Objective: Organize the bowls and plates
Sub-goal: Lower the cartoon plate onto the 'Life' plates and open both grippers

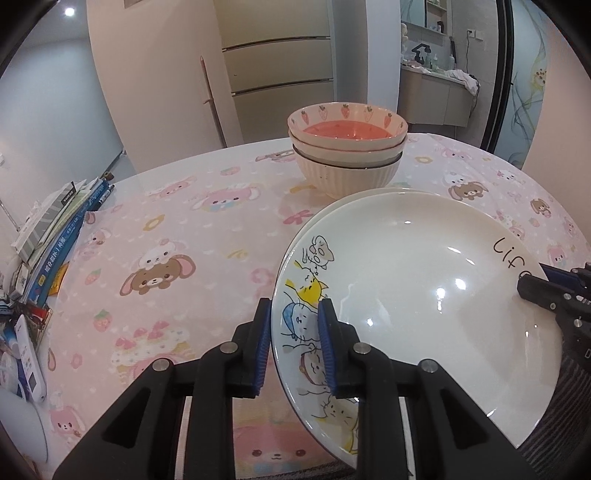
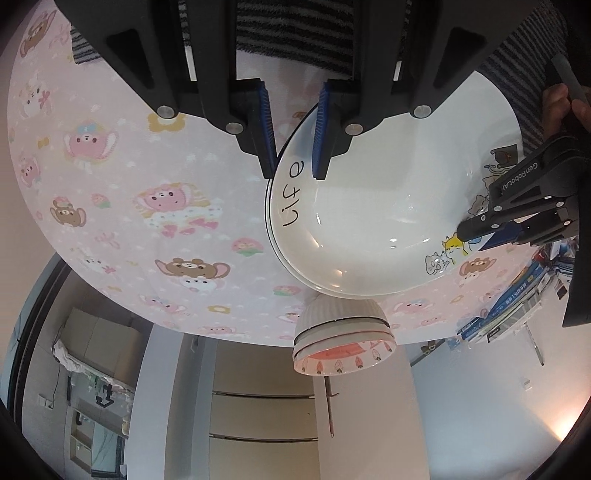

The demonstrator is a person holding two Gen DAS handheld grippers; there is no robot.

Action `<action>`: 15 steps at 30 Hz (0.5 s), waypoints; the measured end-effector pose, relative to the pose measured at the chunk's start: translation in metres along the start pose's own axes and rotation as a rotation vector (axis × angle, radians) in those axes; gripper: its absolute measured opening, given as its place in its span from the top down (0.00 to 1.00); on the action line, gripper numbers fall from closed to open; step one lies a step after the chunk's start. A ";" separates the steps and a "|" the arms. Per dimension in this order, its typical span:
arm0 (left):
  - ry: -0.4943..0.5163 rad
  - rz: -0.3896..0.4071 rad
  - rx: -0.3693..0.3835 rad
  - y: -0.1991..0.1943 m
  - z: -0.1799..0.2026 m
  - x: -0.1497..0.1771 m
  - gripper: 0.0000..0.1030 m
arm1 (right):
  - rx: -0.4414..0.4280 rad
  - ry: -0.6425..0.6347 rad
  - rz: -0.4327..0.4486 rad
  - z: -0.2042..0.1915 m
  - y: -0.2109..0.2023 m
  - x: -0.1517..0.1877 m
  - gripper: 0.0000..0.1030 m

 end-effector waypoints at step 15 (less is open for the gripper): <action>0.012 0.020 0.014 -0.005 0.005 -0.001 0.31 | 0.009 -0.002 0.001 0.001 0.001 0.001 0.81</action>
Point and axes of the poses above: each gripper's, at about its wrist camera, not at the fingertips, and y roughly the way its jaws point, z to its right, x to its underside, the point moved 9 cm from there along y, roughly the way its jaws point, and after that the axes turned 9 degrees about -x, right-handed, at the moved point
